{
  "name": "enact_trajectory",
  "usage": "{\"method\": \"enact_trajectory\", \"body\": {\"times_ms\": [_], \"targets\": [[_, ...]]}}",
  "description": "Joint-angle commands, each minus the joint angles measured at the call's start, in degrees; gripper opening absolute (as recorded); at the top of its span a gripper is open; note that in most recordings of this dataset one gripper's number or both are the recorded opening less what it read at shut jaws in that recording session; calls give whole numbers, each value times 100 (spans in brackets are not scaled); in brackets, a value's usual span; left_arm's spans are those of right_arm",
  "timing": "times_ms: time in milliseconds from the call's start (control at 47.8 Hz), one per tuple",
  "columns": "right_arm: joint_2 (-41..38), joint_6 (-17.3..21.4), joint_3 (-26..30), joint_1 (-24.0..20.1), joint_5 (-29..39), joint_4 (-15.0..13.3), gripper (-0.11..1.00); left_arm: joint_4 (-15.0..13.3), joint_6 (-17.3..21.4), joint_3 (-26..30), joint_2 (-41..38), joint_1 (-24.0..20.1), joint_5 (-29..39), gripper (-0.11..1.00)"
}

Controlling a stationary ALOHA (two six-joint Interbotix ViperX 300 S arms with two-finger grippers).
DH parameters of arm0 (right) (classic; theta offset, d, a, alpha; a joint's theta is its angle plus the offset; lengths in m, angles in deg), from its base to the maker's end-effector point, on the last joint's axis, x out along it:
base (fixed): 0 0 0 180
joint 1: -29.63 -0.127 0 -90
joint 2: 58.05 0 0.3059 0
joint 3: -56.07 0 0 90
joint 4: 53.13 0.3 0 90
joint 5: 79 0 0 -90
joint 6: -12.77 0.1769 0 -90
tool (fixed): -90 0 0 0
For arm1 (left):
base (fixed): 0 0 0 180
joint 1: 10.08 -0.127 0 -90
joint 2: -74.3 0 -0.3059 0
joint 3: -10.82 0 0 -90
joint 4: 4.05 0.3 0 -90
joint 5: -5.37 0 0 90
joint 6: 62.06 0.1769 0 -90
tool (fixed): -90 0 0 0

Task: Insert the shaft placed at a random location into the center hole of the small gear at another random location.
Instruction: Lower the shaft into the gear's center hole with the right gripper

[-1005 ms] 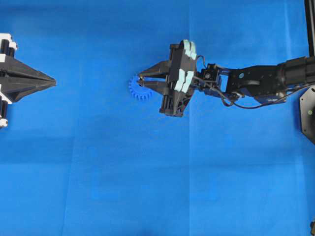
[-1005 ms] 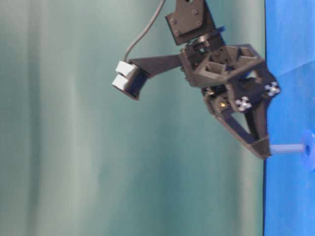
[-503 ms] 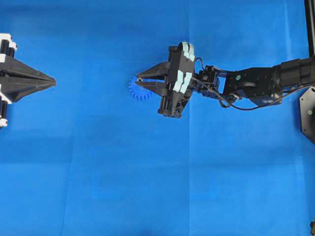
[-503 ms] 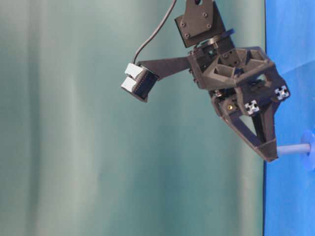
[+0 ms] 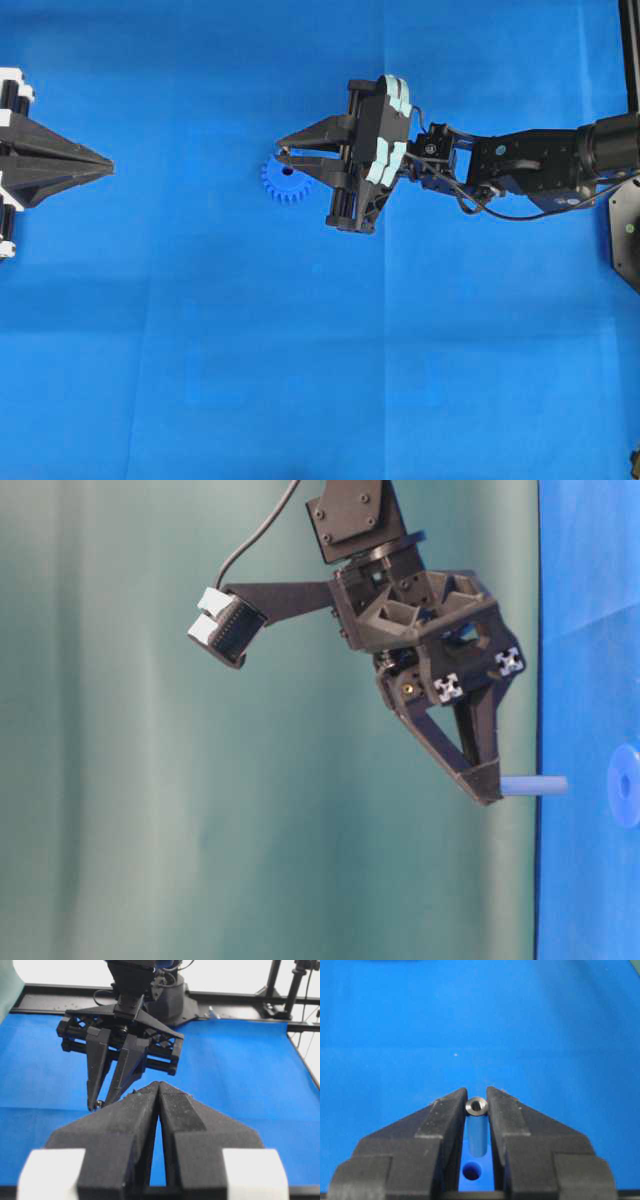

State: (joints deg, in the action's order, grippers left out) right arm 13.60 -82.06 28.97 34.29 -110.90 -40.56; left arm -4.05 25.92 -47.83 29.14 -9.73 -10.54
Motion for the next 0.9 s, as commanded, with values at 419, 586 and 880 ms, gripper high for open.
{"method": "enact_trajectory", "body": {"times_ms": [419, 586, 880], "targets": [[-396, 26, 53, -35, -360, 202, 3, 9, 0, 53, -18, 9, -44, 0], [-598, 26, 44, -35, -501, 352, 3, 9, 0, 53, -18, 0, -44, 0], [-923, 35, 88, -53, -545, 589, 3, 18, 0, 44, -18, 0, -26, 0]]}}
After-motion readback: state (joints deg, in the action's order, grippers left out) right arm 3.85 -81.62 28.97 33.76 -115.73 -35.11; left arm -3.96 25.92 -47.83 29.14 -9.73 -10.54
